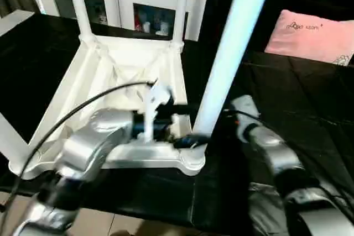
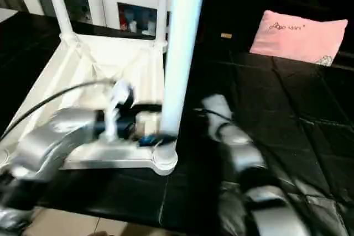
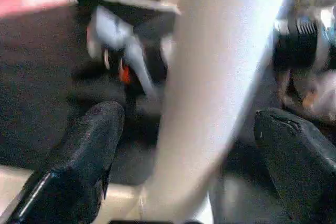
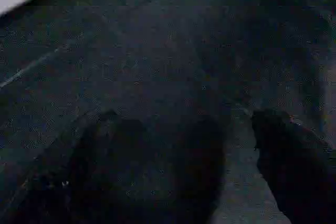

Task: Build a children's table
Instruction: Rotate table base

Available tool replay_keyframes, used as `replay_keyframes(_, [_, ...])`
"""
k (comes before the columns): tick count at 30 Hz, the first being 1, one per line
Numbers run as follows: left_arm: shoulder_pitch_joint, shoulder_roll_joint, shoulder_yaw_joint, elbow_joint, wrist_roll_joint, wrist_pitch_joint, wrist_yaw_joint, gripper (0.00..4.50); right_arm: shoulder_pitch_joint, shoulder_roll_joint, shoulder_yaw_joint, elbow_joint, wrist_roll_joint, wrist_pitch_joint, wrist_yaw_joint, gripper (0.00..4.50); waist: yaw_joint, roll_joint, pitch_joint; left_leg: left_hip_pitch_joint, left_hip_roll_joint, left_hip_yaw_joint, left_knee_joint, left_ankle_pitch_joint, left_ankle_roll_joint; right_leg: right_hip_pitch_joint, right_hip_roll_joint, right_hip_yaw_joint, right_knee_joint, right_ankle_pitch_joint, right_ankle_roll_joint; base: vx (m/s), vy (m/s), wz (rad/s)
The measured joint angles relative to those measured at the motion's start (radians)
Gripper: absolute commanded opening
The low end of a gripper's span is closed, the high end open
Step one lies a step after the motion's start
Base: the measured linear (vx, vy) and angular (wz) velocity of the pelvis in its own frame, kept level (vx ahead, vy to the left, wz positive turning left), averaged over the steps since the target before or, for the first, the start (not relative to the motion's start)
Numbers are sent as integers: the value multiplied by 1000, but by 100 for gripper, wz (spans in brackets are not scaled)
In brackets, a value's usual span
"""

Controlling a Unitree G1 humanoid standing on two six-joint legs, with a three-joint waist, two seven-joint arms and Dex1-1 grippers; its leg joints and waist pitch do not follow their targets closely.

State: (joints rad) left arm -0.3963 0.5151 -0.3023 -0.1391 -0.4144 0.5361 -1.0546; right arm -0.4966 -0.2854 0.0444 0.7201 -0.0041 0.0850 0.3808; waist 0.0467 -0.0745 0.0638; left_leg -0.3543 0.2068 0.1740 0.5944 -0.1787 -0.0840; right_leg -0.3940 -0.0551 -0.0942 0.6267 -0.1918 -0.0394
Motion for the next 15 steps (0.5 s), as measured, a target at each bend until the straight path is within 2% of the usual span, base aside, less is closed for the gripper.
replay_keyframes(3, [16, 64, -29, -5, 36, 9, -28, 440, 41, -50, -10, -73, 11, 15, 53, 450, 6, 0, 0, 0, 0, 0, 0, 0, 0, -1, 0, 0, 0, 0, 0, 0, 0, 0])
replay_keyframes(4, [15, 74, -43, -9, 53, 8, -34, 425, 62, -62, -9, -112, 17, 21, 82, 450, 7, 0, 0, -1, 0, 0, 0, 0, 0, -1, 0, 0, 0, -2, 3, 0, 0, 0])
replay_keyframes(5, [19, 97, -67, -16, 76, 1, -46, 407, 102, -84, -5, -175, 36, 24, 131, 450, 12, 0, 0, 0, 0, 0, 0, 0, 0, 0, 0, 0, 0, -3, 5, 0, 0, 0])
replay_keyframes(7, [29, 124, -87, -14, 111, -7, -57, 407, 152, -123, -3, -254, 61, 44, 203, 450, 16, 0, 0, -1, 0, 0, 0, 0, 0, -1, 0, 0, 0, -3, 5, 0, 0, 0])
replay_keyframes(10, [37, 176, -128, -15, 161, -13, -72, 377, 257, -227, 3, -417, 132, 81, 362, 450, 26, 0, 0, -1, 0, 0, 0, 0, 1, 0, 0, 0, -1, -4, 6, 0, 0, 0])
replay_keyframes(15, [29, 175, -156, -1, 219, -45, -60, 336, 335, -309, 5, -596, 227, 140, 526, 450, 28, 1, 0, 4, 0, 0, 0, 0, 1, 4, 0, 0, -2, -4, 6, 0, 0, 0])
